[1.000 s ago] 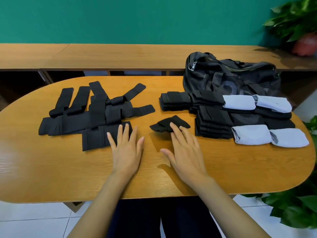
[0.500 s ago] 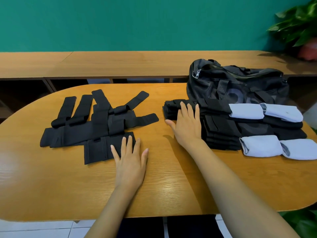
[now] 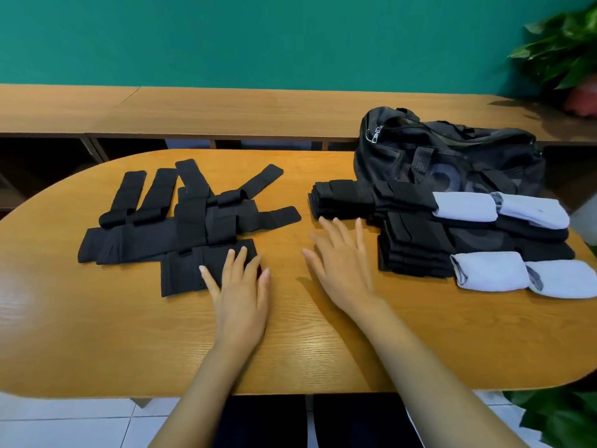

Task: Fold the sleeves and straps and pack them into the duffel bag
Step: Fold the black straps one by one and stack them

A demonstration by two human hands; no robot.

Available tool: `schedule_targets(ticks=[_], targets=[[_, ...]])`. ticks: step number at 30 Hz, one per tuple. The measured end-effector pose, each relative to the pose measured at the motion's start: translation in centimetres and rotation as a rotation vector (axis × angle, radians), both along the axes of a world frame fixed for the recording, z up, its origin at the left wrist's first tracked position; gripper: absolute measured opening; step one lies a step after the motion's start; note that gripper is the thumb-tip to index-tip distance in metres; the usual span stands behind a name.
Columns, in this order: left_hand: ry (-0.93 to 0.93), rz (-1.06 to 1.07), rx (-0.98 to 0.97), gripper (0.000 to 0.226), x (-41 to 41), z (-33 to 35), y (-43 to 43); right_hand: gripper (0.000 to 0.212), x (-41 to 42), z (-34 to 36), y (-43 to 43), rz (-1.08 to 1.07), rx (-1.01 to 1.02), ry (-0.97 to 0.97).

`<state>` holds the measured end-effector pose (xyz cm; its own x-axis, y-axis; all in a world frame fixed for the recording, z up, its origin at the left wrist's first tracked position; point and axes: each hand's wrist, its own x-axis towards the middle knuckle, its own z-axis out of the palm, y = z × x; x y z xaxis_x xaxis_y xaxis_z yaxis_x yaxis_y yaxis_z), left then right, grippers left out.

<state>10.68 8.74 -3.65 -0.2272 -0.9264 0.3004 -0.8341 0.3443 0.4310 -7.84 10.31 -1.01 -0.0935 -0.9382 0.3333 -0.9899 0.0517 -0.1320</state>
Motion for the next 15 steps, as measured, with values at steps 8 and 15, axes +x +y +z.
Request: schedule_targets(ticks=[8, 15], targets=[[0.130, 0.171, -0.018, 0.057, 5.0, 0.0, 0.3, 0.065, 6.1, -0.9, 2.4, 0.276, 0.216, -0.117], [0.167, 0.199, 0.077, 0.058, 6.1, -0.7, 0.1, 0.070, 8.1, -1.9, 1.1, 0.304, 0.294, -0.037]])
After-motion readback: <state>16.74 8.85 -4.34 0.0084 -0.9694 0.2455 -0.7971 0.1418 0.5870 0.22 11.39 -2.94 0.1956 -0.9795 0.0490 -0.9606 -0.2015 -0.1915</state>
